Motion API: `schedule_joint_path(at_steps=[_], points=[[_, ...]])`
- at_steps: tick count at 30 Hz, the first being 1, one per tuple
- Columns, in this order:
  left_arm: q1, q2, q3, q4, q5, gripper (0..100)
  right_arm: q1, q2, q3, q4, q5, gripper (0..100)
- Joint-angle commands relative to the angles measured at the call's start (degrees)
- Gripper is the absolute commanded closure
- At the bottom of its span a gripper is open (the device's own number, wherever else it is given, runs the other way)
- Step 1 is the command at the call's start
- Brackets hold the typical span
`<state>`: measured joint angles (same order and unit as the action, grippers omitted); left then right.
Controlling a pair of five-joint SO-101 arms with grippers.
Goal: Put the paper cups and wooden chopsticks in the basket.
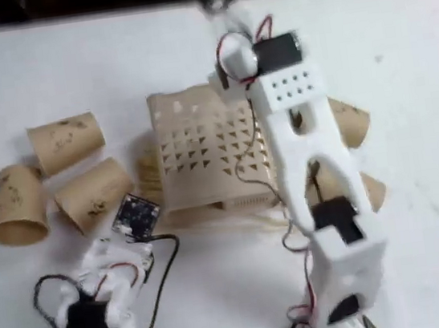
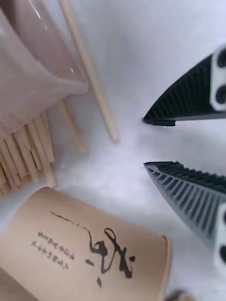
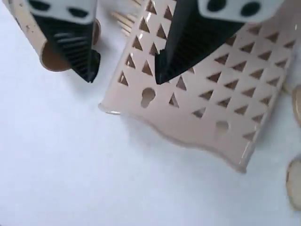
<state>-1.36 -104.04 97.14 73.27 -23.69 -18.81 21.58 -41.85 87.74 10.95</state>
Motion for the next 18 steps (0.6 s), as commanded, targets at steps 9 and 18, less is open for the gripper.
schedule_joint_path(at_steps=[9,18], points=[[-2.9,-0.5,-0.2,0.4,0.4,86,1.0,8.4,-18.3,10.6,-10.2,84.6],[-2.9,-0.5,-0.2,0.4,0.4,86,3.2,-4.1,-13.5,10.8,-10.1,84.6]])
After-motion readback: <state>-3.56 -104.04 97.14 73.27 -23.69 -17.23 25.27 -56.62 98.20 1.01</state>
